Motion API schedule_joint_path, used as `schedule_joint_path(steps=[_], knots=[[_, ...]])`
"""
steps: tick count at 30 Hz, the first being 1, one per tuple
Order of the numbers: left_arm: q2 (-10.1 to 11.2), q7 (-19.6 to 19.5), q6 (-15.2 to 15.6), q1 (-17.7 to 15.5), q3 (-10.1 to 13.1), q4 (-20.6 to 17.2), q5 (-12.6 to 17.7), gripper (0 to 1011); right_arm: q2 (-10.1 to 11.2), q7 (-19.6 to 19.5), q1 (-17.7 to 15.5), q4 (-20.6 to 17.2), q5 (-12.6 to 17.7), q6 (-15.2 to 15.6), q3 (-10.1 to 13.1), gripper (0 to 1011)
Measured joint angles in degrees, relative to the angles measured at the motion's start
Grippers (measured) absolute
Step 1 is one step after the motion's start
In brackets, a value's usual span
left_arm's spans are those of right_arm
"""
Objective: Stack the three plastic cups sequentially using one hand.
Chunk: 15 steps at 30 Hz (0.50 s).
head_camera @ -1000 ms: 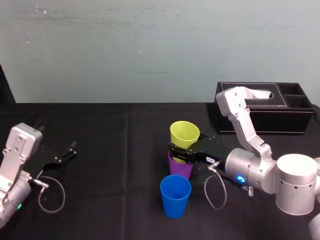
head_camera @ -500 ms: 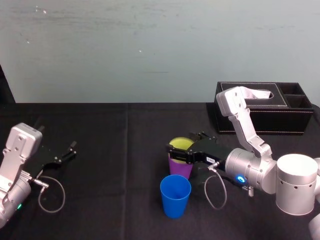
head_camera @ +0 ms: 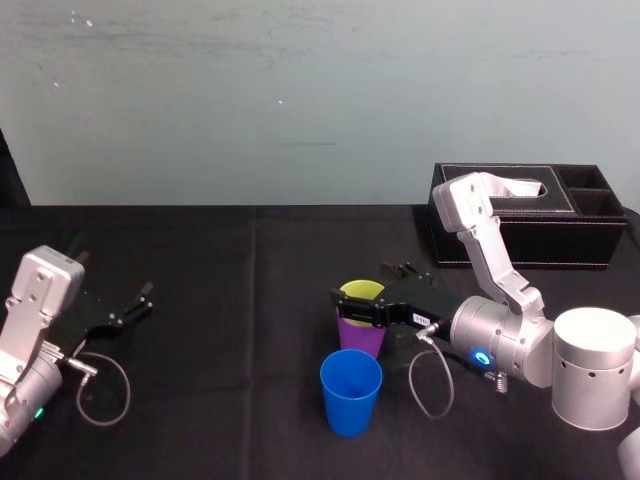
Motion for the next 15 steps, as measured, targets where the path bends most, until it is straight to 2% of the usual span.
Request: schedule_joint_path(steps=[6, 10, 15], knots=[[0.0, 0.0, 0.0, 0.0, 0.0, 0.0, 0.0, 1000, 0.51, 0.11, -0.6, -1.13, -0.51, -1.61, 0.4, 1003], [0.0, 0.0, 0.0, 0.0, 0.0, 0.0, 0.0, 1000, 1.19, -0.3, -1.94, -3.3, -1.31, -2.01, 0.65, 1003], [0.0, 0.0, 0.0, 0.0, 0.0, 0.0, 0.0, 1000, 3.32, -1.0, -6.13, -8.93, -1.79, -2.09, 1.96, 1003]])
